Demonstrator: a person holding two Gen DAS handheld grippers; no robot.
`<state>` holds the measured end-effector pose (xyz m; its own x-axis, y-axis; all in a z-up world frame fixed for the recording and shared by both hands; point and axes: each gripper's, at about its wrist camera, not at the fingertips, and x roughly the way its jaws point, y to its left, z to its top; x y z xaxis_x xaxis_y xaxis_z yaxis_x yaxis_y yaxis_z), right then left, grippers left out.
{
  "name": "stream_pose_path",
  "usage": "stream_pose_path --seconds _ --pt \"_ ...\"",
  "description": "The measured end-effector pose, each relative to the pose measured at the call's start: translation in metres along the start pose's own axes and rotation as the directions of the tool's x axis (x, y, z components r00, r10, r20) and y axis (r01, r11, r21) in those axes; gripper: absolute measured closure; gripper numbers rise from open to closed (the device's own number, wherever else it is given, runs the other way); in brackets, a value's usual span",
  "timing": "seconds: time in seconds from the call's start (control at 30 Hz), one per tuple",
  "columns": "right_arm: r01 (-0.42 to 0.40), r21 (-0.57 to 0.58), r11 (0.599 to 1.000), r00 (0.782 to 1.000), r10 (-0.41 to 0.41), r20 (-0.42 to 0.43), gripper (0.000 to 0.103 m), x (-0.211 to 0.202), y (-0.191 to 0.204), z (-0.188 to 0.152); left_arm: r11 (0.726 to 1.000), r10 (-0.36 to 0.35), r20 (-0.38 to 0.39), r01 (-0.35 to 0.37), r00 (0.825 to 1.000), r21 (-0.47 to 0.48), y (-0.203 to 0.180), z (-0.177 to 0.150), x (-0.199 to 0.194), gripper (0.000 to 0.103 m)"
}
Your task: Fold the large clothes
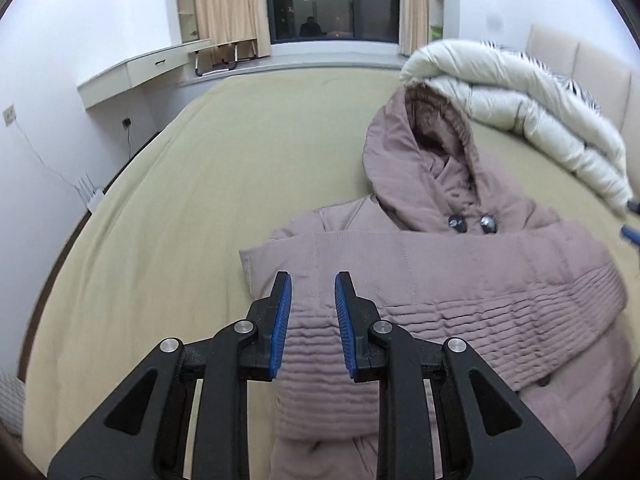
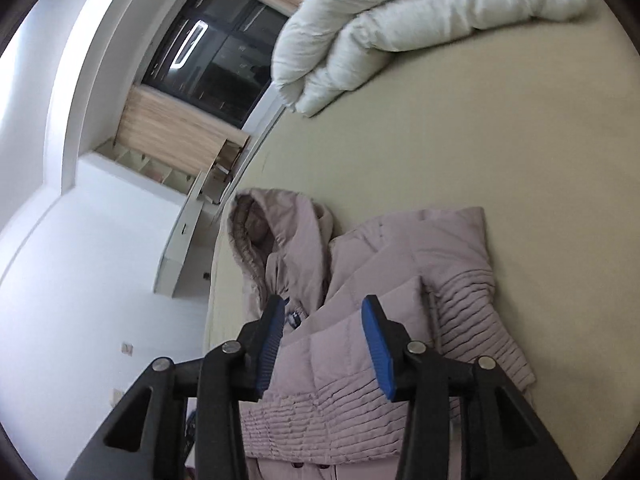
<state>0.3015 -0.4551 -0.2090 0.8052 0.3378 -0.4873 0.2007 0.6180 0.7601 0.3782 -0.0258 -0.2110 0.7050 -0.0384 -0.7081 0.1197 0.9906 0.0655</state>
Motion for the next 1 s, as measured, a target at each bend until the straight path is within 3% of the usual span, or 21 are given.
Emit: stream_pose_path --seconds 0.1,0.17,0.23,0.27,0.33,0.4,0.43,0.47,0.53,0.6,0.63,0.67,0.73,0.8,0.9,1.0 --pt "0.036 -0.161 0.986 0.997 -0.048 -0.068 0.058 0.019 0.028 -0.023 0.999 0.022 -0.101 -0.017 0.995 0.052 -0.014 -0.006 0.041 0.082" --pt "0.115 -0.214 0.970 0.984 -0.141 -0.108 0.058 0.042 0.025 -0.036 0.998 0.021 -0.159 -0.013 0.987 0.054 -0.017 -0.019 0.064 0.082" --pt "0.172 -0.205 0.964 0.968 -0.204 -0.148 0.065 0.065 0.002 -0.045 0.999 0.012 -0.145 -0.006 0.989 0.043 -0.014 -0.027 0.073 0.081" --pt "0.169 -0.201 0.965 0.969 -0.200 -0.147 0.071 0.073 -0.010 -0.049 0.999 0.010 -0.145 -0.004 0.989 0.042 -0.013 -0.029 0.075 0.081" --pt "0.176 -0.213 0.961 0.969 -0.207 -0.134 0.074 0.072 -0.014 -0.051 0.999 0.005 -0.160 0.002 0.987 0.044 -0.012 -0.023 0.075 0.082" --pt "0.168 -0.213 0.963 0.970 -0.200 -0.140 0.064 0.066 -0.007 -0.047 1.000 -0.022 -0.156 0.024 0.988 0.006 -0.003 -0.013 0.063 0.081" --pt "0.159 -0.210 0.965 0.972 -0.190 -0.137 0.048 0.061 -0.003 -0.046 1.000 -0.023 -0.130 0.022 0.991 -0.008 -0.002 -0.018 0.049 0.081" --pt "0.162 -0.213 0.964 0.977 -0.187 -0.106 0.025 0.053 0.004 -0.040 1.000 -0.020 -0.088 0.019 0.996 -0.015 0.001 -0.009 0.038 0.081" --pt "0.168 -0.230 0.958 0.984 -0.175 -0.009 0.004 0.045 0.019 -0.025 0.998 -0.053 -0.058 0.051 0.997 -0.036 0.003 0.011 0.030 0.081" --pt "0.144 -0.246 0.958 0.989 -0.143 0.021 0.003 0.047 0.030 -0.009 0.989 -0.129 -0.065 0.123 0.989 -0.086 0.004 0.041 0.037 0.080" --pt "0.131 -0.242 0.962 0.991 -0.132 0.012 0.003 0.051 0.034 -0.001 0.985 -0.147 -0.072 0.139 0.986 -0.106 0.004 0.055 0.043 0.070" --pt "0.124 -0.233 0.964 0.992 -0.127 0.002 0.003 0.057 0.037 0.005 0.981 -0.155 -0.080 0.145 0.985 -0.127 0.001 0.073 0.054 0.048" --pt "0.130 -0.234 0.964 0.991 -0.135 -0.008 0.003 0.073 0.044 0.015 0.977 -0.173 -0.051 0.165 0.984 -0.131 -0.012 0.105 0.069 0.033" --pt "0.147 -0.262 0.954 0.987 -0.157 -0.019 0.003 0.094 0.054 0.029 0.982 -0.162 -0.049 0.157 0.986 -0.105 -0.029 0.136 0.088 0.033" --pt "0.169 -0.331 0.929 0.981 -0.190 -0.035 0.003 0.128 0.071 0.053 0.981 -0.172 -0.105 0.160 0.980 -0.114 -0.055 0.180 0.130 0.033" --pt "0.193 -0.365 0.911 0.972 -0.227 -0.053 0.003 0.164 0.084 0.080 0.986 -0.127 -0.118 0.112 0.985 -0.125 -0.072 0.211 0.166 0.033"
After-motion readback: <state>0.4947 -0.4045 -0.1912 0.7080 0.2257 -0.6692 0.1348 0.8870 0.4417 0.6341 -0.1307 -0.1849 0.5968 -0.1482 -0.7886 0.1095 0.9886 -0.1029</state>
